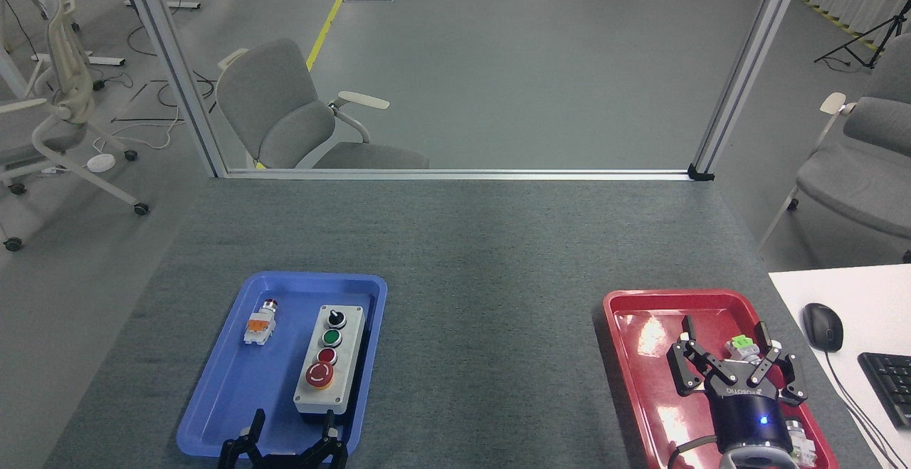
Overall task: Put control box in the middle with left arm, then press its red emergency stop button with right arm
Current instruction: 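Open the left gripper and lower it toward the grey control box, then close the left gripper on the near end of the control box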
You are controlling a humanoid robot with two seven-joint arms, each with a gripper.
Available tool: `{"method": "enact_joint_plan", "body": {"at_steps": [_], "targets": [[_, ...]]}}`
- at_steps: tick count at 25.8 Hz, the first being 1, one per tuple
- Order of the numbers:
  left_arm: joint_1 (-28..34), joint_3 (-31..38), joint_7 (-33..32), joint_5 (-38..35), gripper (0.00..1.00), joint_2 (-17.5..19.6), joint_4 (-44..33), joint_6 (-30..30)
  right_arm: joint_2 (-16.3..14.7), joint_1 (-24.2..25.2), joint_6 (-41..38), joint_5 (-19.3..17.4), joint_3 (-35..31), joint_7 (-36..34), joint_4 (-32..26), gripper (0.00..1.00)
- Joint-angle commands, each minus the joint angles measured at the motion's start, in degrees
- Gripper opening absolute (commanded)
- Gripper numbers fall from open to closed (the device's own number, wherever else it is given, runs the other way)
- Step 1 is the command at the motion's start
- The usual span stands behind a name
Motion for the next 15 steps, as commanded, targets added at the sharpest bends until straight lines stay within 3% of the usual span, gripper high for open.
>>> {"method": "enact_joint_plan", "body": {"at_steps": [1, 15], "targets": [[-1.8, -2.8, -0.2, -0.8, 0.98, -0.2, 2.9, 2.6, -0.2, 0.0, 0.3, 0.0, 0.2, 0.0, 0.0, 0.99], [-7.6, -3.5, -0.7, -0.8, 0.99, -2.0, 8.7, 2.8, 0.0, 0.0, 0.3, 0.0, 0.2, 0.0, 0.0, 0.99]]}}
